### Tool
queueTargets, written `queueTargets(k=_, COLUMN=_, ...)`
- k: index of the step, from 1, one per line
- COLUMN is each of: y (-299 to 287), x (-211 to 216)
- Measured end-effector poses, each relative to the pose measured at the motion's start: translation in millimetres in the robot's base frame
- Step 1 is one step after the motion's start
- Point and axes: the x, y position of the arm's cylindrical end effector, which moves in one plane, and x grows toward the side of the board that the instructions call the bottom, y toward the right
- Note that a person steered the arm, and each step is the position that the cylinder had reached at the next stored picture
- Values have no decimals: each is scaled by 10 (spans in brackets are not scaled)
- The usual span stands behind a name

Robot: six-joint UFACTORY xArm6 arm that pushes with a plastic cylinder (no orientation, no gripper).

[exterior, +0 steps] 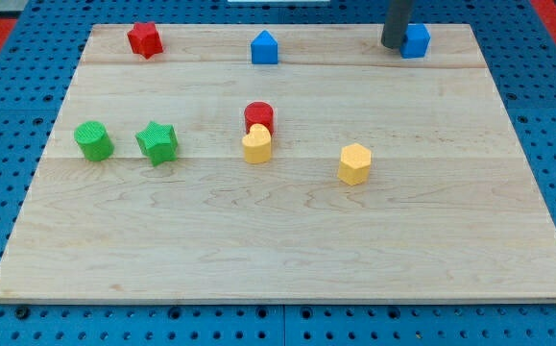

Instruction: Move your hand towards yellow hexagon

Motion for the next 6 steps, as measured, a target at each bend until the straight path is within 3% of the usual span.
queueTargets(k=1, y=-159, x=380)
queueTargets(k=5, y=-105, x=531)
queueTargets(k=6, y=-105, x=887)
